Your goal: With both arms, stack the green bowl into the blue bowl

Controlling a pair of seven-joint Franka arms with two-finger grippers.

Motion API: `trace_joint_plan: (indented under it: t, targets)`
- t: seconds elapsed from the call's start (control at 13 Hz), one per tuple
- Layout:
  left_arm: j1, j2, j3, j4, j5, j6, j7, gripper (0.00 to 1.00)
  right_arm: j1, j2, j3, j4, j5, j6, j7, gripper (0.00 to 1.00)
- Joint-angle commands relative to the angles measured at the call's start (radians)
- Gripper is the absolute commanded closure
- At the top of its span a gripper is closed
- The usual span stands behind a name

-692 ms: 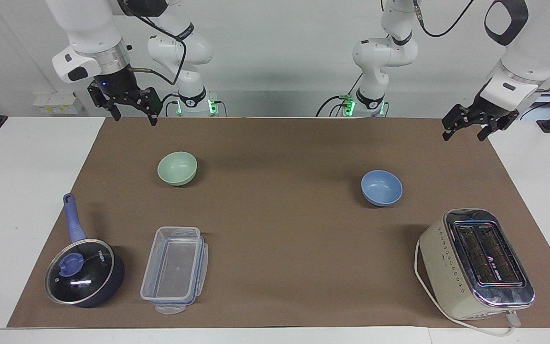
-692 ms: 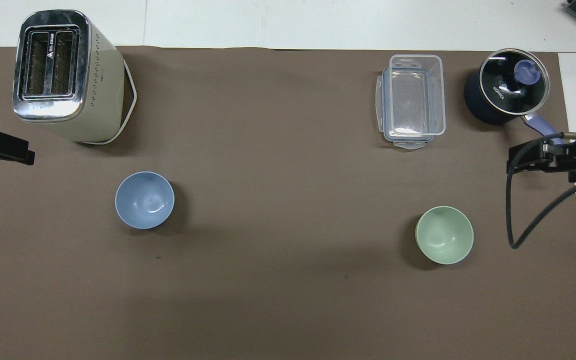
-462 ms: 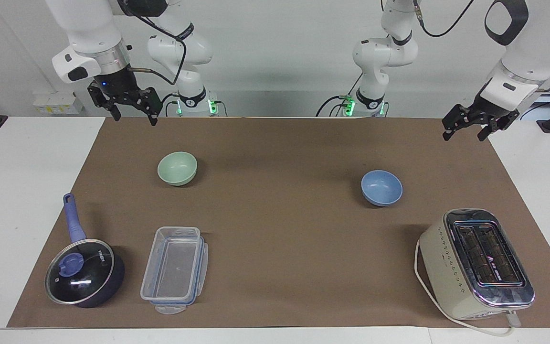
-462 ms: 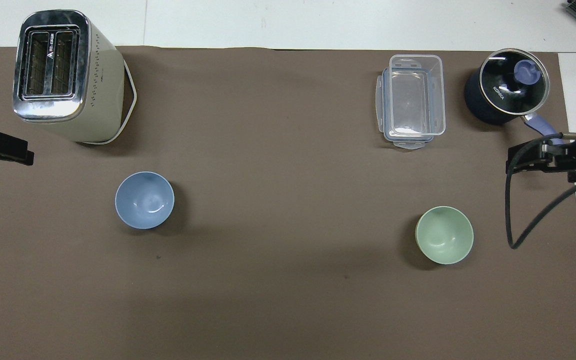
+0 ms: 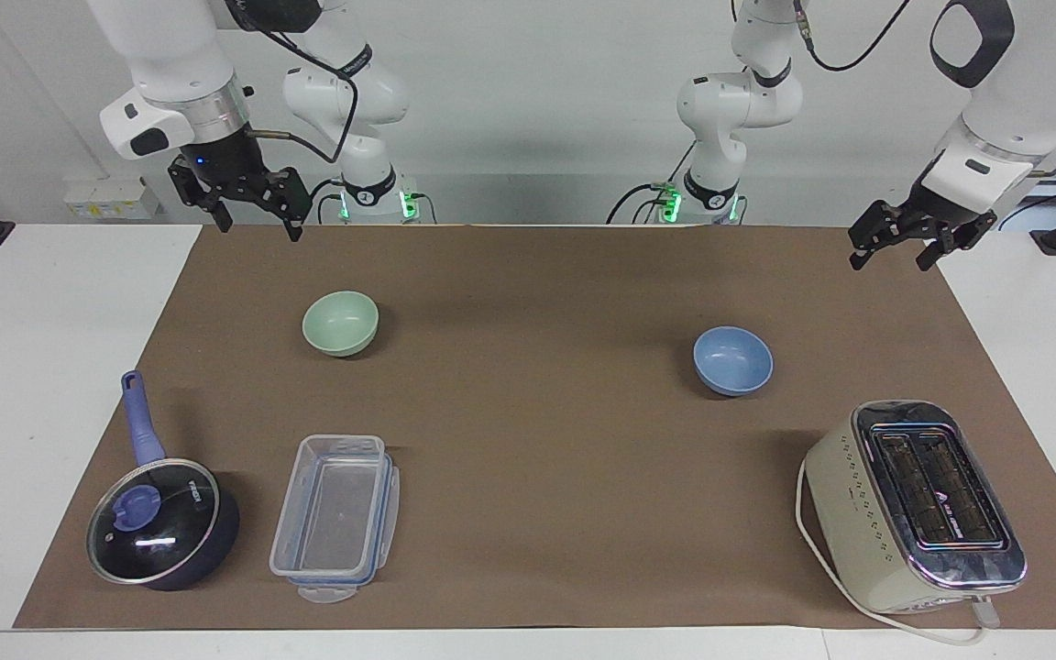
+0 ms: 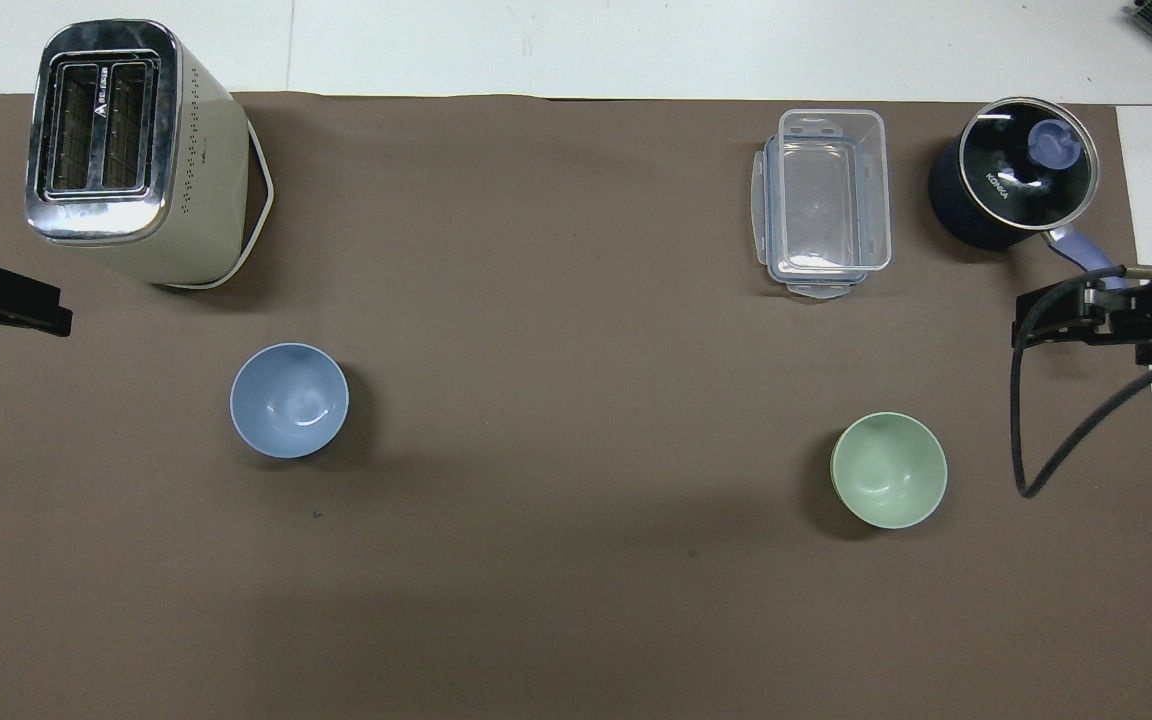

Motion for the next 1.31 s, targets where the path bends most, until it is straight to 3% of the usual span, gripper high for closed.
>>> trace_joint_plan:
  t: [0.0, 0.54, 1.23]
  targets:
    - [-0.005, -0.038, -0.002, -0.097, 0.015, 0.072, -0.015, 0.00, -0.005, -0.016, 0.002, -0.019, 0.003, 0.008, 0.006, 0.00]
    - [-0.042, -0.043, -0.004, -0.263, 0.011, 0.245, -0.090, 0.00, -0.007, -0.016, 0.002, -0.018, 0.003, 0.010, 0.000, 0.00]
    - [-0.117, -0.001, -0.004, -0.560, 0.009, 0.619, -0.252, 0.00, -0.008, -0.016, 0.000, -0.021, 0.003, 0.010, 0.005, 0.00]
